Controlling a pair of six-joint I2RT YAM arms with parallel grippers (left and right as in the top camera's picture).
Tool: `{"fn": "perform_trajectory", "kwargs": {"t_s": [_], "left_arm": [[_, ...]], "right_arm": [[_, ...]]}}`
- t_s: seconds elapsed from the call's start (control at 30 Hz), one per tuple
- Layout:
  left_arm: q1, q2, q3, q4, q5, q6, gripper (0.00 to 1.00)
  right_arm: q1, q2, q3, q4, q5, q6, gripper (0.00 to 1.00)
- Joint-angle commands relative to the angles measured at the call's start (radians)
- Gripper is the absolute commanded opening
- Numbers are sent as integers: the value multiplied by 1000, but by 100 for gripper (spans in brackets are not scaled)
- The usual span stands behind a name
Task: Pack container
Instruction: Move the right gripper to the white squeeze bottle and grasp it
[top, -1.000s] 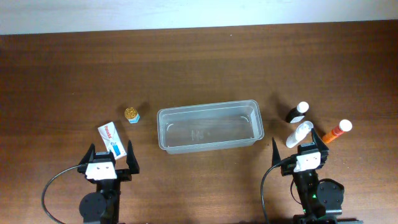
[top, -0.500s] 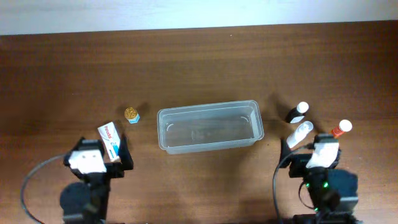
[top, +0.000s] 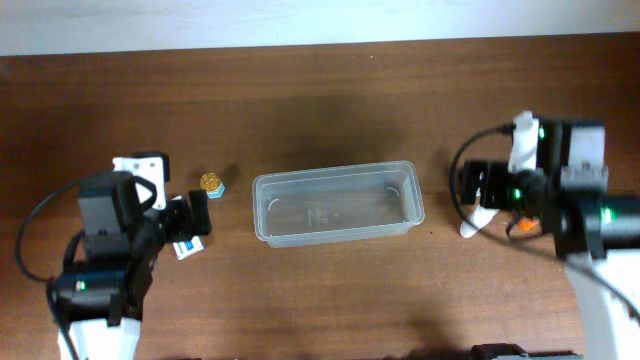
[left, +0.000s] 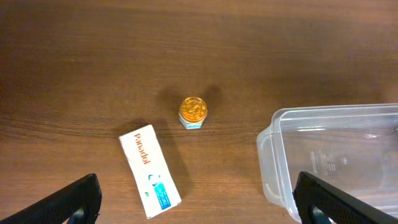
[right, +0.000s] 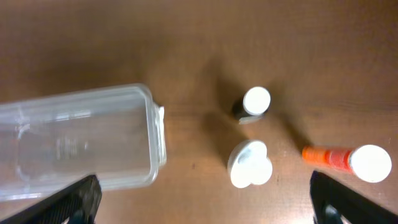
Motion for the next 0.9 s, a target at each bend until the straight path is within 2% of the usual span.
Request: {"fn": "perform_trajectory", "kwargs": {"t_s": [0.0, 0.17, 0.43, 0.73, 0.8, 0.87], "left_arm": [[3, 33, 23, -18, 35, -6, 99], [3, 41, 23, -25, 35, -6, 100], [3, 41, 23, -28, 35, -6, 99], [3, 41, 23, -28, 35, -6, 99], [3, 41, 23, -28, 35, -6, 99], [3, 41, 23, -28, 35, -6, 99]], "right_arm": [[-32, 87, 41, -38, 5, 117, 98], [-109, 202, 27, -99, -59, 146, 100], [-121, 356, 24, -148, -59, 165, 98], [-146, 385, -118, -55, -63, 188, 98], [-146, 385, -118, -49, -63, 188, 95], [-146, 385, -118, -45, -59, 189, 86]]}}
